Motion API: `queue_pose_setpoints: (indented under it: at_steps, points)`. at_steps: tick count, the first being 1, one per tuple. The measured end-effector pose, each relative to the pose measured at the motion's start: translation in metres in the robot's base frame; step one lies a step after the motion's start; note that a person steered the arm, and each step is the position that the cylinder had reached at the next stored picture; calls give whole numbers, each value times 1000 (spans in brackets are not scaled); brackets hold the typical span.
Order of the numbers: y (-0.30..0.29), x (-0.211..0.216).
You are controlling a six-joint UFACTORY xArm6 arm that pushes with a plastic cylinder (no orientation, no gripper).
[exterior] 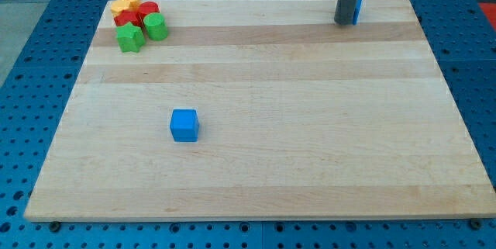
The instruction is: Move the blue cube to the blue triangle
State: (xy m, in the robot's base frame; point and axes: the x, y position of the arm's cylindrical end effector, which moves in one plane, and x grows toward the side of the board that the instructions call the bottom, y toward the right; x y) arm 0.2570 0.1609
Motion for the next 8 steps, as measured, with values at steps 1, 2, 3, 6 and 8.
queue_pose_setpoints:
  at_steps: [1, 2, 3, 6, 8]
  points:
    - [5, -11]
    - [8, -14]
    - [9, -14]
    - [-14, 230]
    - [-182, 329]
